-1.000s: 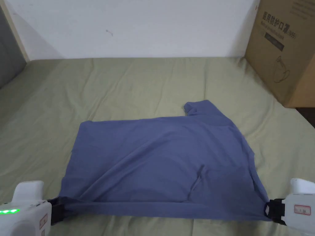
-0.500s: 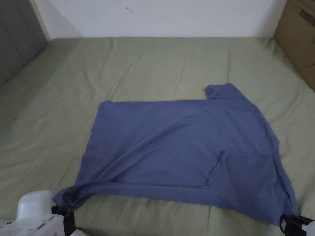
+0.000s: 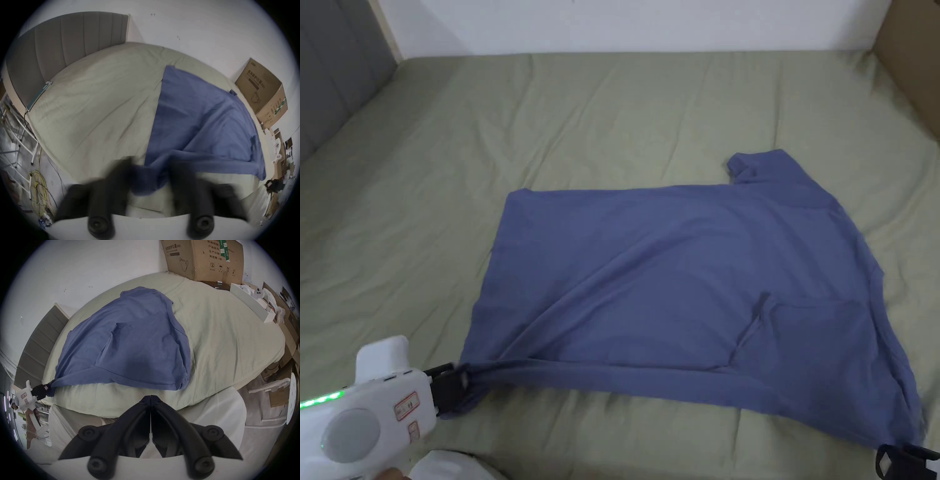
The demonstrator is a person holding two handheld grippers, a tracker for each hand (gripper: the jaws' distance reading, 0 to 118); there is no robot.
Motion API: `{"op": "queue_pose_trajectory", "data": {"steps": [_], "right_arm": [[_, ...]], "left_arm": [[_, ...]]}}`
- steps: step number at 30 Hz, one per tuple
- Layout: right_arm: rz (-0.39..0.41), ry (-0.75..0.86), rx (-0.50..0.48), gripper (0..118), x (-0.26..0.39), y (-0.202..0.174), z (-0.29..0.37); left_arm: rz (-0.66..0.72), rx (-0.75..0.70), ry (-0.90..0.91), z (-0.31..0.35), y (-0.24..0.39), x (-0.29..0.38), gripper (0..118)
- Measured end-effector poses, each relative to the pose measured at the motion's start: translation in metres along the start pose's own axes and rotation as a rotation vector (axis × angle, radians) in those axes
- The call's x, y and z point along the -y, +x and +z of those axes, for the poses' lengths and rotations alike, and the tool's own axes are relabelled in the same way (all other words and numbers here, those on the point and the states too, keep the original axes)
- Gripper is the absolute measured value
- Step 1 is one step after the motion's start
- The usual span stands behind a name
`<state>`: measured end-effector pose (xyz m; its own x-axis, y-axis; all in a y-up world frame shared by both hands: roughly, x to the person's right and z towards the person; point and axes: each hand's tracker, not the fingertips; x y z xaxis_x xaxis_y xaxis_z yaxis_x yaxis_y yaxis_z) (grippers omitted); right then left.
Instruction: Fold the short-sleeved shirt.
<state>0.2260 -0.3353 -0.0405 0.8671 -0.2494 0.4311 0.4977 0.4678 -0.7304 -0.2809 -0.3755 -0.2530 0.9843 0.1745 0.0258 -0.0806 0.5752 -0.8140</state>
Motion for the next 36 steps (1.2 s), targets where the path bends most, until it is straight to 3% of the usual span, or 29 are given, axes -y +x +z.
{"op": "queue_pose_trajectory", "data": {"steps": [1, 3, 9, 10, 12, 13, 17, 18, 19, 20, 22, 26, 28, 33, 36], "right_arm": [[-0.001, -0.005, 0.0, 1, 0.0, 0.0, -0.001], [-0.012, -0.009, -0.003, 1, 0.001, 0.001, 0.0], [0.022, 0.046, 0.028, 1, -0.003, 0.004, 0.009], [0.027, 0.048, 0.04, 10, -0.007, 0.004, 0.009], [0.066, 0.033, 0.086, 65, -0.014, 0.005, 0.007], [0.083, 0.023, 0.109, 83, -0.017, 0.005, 0.004], [0.15, -0.05, 0.095, 82, -0.031, 0.007, -0.024], [0.179, -0.075, 0.097, 76, -0.034, 0.007, -0.034], [0.202, -0.1, 0.133, 34, -0.037, 0.012, -0.05], [0.214, -0.122, 0.167, 4, -0.037, 0.014, -0.06], [0.16, -0.153, 0.11, 4, -0.039, 0.02, -0.067], [0.154, -0.111, 0.069, 4, -0.051, 0.03, -0.047], [0.085, -0.08, 0.052, 4, -0.058, 0.033, -0.033], [0.081, -0.023, 0.011, 4, -0.091, 0.026, -0.005], [0.095, 0.006, 0.034, 4, -0.128, 0.017, -0.011]], "left_arm": [[-0.019, -0.032, -0.009, -0.005, 0.001, 0.004, 2], [-0.001, 0.024, -0.037, -0.001, -0.003, 0.003, 3], [-0.095, -0.024, 0.002, 0.014, 0.008, 0.0, 3], [-0.12, -0.039, -0.007, 0.015, 0.011, 0.001, 3], [-0.138, -0.036, -0.004, 0.017, 0.015, 0.003, 3], [-0.142, -0.037, -0.005, 0.019, 0.018, 0.004, 3], [-0.128, -0.039, -0.006, 0.021, 0.02, 0.005, 3], [-0.124, -0.037, -0.009, 0.021, 0.02, 0.005, 3], [-0.12, -0.035, -0.013, 0.021, 0.02, 0.005, 3], [-0.119, -0.037, -0.017, 0.021, 0.02, 0.005, 3], [-0.108, -0.033, -0.019, 0.024, 0.019, 0.005, 3], [-0.093, -0.028, -0.023, 0.026, 0.021, 0.001, 3], [-0.097, -0.031, -0.019, 0.028, 0.025, -0.003, 3], [-0.181, -0.048, 0.005, 0.036, 0.032, -0.029, 3], [-0.21, -0.035, 0.025, 0.031, 0.041, -0.058, 3]]}}
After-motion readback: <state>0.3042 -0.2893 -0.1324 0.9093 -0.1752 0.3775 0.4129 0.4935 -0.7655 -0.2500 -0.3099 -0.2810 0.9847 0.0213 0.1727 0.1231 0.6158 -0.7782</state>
